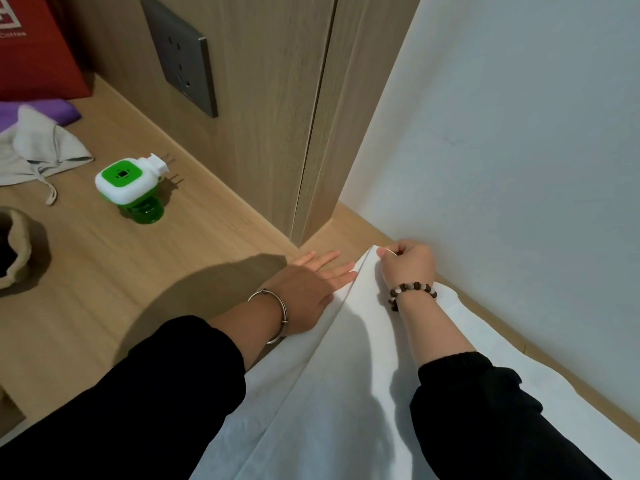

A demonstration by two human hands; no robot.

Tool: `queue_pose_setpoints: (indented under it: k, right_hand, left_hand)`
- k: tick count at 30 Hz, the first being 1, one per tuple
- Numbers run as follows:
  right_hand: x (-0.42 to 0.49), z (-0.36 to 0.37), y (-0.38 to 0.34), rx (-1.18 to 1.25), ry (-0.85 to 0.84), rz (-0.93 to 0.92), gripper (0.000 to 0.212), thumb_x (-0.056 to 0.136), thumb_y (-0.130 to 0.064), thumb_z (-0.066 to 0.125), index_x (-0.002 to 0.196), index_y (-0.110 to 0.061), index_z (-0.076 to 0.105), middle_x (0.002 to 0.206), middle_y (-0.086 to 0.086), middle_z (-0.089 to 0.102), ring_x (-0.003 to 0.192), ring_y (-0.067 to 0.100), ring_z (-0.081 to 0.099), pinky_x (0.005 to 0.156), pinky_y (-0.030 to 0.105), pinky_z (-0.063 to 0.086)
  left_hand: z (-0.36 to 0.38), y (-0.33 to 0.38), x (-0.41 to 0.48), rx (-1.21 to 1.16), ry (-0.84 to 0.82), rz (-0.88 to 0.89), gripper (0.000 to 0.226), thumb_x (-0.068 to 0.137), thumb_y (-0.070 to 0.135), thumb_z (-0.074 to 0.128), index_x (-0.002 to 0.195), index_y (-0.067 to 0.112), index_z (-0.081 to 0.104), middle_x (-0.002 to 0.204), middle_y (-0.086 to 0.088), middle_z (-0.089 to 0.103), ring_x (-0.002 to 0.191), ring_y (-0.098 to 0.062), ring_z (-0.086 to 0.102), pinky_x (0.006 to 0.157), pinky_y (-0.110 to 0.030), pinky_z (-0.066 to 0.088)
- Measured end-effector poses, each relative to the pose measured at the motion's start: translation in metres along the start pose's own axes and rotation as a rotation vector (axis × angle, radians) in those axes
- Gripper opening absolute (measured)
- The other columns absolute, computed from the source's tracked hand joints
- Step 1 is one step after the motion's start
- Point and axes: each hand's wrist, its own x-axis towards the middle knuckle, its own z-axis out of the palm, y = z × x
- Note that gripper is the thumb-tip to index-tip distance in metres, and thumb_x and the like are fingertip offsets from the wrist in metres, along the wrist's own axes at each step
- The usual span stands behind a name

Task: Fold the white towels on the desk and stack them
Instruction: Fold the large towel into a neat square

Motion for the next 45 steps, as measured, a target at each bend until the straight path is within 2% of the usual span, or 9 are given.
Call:
queue_pose_setpoints:
  k: [9,14,17,21,26,30,36,41,45]
  right_hand:
    - [0.001,0.009,0.001,-0.122,0.048,-0.033,0.024,0.089,-0.02,0.062,0.065,-0.018,0.057,0.065,-0.006,0.055,0.068,0.02,0.054,0.052,0.023,0.03]
    - [-0.008,0.015,0.008,-0.319,0.152,-0.294,0.014,0.091,-0.017,0.059,0.08,-0.01,0.055,0.086,0.004,0.058,0.08,0.024,0.055,0.061,0.028,0.034]
    - [-0.015,0.021,0.014,-0.364,0.22,-0.455,0.006,0.092,-0.014,0.054,0.092,-0.008,0.052,0.095,0.008,0.054,0.089,0.025,0.051,0.063,0.032,0.034]
    - [-0.012,0.023,0.015,-0.374,0.217,-0.49,0.006,0.093,-0.012,0.051,0.097,-0.008,0.05,0.099,0.011,0.053,0.092,0.029,0.052,0.065,0.033,0.035]
    - [-0.011,0.023,0.016,-0.428,0.185,-0.51,0.009,0.095,-0.013,0.048,0.102,-0.007,0.049,0.102,0.014,0.054,0.091,0.032,0.053,0.064,0.032,0.035]
    - [-0.011,0.022,0.016,-0.447,0.172,-0.533,0.01,0.095,-0.012,0.046,0.102,-0.006,0.048,0.104,0.014,0.052,0.091,0.032,0.053,0.064,0.032,0.032]
    - [-0.011,0.021,0.015,-0.466,0.163,-0.542,0.011,0.095,-0.011,0.045,0.105,-0.006,0.049,0.108,0.016,0.05,0.091,0.034,0.053,0.066,0.035,0.037]
    - [-0.009,0.021,0.016,-0.455,0.163,-0.546,0.011,0.095,-0.011,0.046,0.105,-0.007,0.049,0.108,0.016,0.05,0.086,0.035,0.055,0.064,0.034,0.036]
    - [-0.008,0.021,0.016,-0.45,0.163,-0.548,0.01,0.095,-0.011,0.046,0.103,-0.007,0.049,0.106,0.016,0.051,0.085,0.036,0.055,0.064,0.034,0.035]
  left_hand:
    - [0.005,-0.002,-0.001,0.01,0.013,0.007,0.057,0.098,0.017,0.03,0.151,0.025,0.012,0.158,0.013,0.004,0.146,-0.014,-0.005,0.116,-0.035,-0.003]
    - [0.006,-0.003,-0.003,-0.003,0.054,0.015,0.057,0.097,0.013,0.033,0.151,0.024,0.017,0.158,0.012,0.009,0.146,-0.014,-0.001,0.116,-0.034,-0.003]
    - [0.002,0.005,-0.008,-0.237,0.145,-0.03,0.052,0.093,0.005,0.042,0.143,0.016,0.038,0.154,0.004,0.028,0.145,-0.016,0.013,0.117,-0.029,0.005]
    - [-0.005,0.027,-0.031,-0.47,0.367,-0.267,0.025,0.083,-0.002,0.054,0.096,0.005,0.074,0.113,-0.011,0.065,0.117,-0.026,0.049,0.098,-0.027,0.037]
    - [-0.009,0.059,-0.065,-0.363,0.006,-0.517,0.032,0.086,0.044,0.055,0.064,0.022,0.048,0.075,0.008,0.05,0.077,-0.016,0.047,0.066,-0.027,0.034]
    - [-0.013,0.073,-0.08,-0.416,-0.142,-0.603,0.043,0.081,0.045,0.064,0.057,0.017,0.042,0.06,0.005,0.042,0.063,-0.018,0.045,0.051,-0.028,0.028]
    - [-0.022,0.078,-0.099,-0.619,0.092,-0.688,0.019,0.085,0.03,0.065,0.072,0.021,0.055,0.072,0.007,0.049,0.075,-0.015,0.048,0.063,-0.023,0.028]
    - [-0.037,0.078,-0.097,-0.762,-0.229,-0.776,0.033,0.096,0.04,0.046,0.079,0.013,0.056,0.065,0.002,0.051,0.054,-0.013,0.049,0.044,-0.017,0.035]
    - [-0.04,0.076,-0.123,-1.112,-0.449,-0.836,0.036,0.085,0.053,0.059,0.083,0.017,0.062,0.058,0.012,0.066,0.046,-0.003,0.062,0.043,-0.012,0.045]
